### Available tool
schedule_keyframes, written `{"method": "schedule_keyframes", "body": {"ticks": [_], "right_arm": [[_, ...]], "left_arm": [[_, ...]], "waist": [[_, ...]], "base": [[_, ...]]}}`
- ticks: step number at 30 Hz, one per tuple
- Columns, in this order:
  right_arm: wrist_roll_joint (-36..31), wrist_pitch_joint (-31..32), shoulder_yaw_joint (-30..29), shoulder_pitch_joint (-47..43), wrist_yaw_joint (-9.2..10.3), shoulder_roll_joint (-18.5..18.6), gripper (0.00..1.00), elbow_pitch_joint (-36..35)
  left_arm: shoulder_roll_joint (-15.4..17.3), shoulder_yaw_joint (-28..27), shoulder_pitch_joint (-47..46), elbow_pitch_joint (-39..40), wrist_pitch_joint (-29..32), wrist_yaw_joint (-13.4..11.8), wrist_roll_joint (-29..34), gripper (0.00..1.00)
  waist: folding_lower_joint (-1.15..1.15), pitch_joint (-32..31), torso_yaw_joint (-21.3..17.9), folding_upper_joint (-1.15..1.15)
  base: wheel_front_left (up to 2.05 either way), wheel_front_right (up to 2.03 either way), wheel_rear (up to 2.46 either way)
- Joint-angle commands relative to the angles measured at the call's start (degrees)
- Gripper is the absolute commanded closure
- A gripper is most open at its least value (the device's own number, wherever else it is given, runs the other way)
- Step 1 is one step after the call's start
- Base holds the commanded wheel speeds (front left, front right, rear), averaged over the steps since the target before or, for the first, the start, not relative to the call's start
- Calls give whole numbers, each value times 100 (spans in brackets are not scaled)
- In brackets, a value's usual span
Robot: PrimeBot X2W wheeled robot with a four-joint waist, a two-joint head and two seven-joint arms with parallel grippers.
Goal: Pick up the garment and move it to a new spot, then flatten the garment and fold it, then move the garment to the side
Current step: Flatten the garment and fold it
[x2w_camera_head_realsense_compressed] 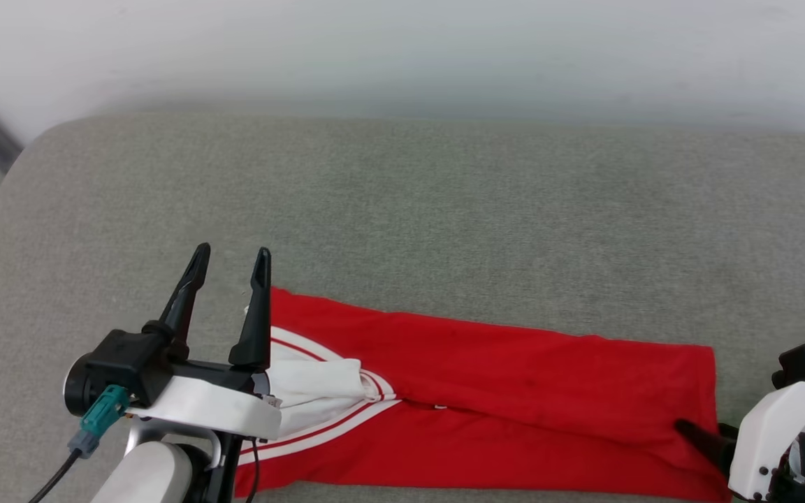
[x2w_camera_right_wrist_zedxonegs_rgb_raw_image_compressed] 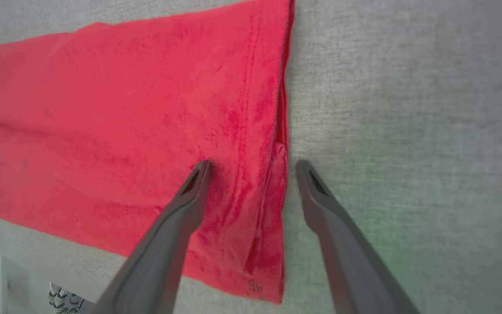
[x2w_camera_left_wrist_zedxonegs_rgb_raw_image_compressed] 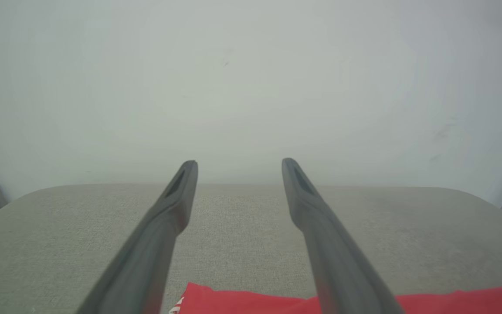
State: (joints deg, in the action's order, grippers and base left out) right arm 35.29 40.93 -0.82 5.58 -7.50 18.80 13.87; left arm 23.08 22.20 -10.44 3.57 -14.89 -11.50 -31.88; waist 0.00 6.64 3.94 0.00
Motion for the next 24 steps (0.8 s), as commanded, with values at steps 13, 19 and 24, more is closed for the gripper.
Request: {"method": "schedule_keyframes", "body": {"ticks": [13,19,24], "right_arm": [[415,190,380,297,-5,-99,100,595],[362,37,226,549,3,283,100,440],[169,45,-417,551,4,420,100,496]], "left_arm": [[-121,-107,127,-118,-40,33,408,0],[-65,-169,326,-139,-34,-79,437,0],[-45,-175,425,-137,-3,-160,444,0]], "waist": [[0,97,231,0],[0,-17,42,0],[0,-74,-133,0]], "base": [[0,0,0],[0,0,0],[0,0,0]]}}
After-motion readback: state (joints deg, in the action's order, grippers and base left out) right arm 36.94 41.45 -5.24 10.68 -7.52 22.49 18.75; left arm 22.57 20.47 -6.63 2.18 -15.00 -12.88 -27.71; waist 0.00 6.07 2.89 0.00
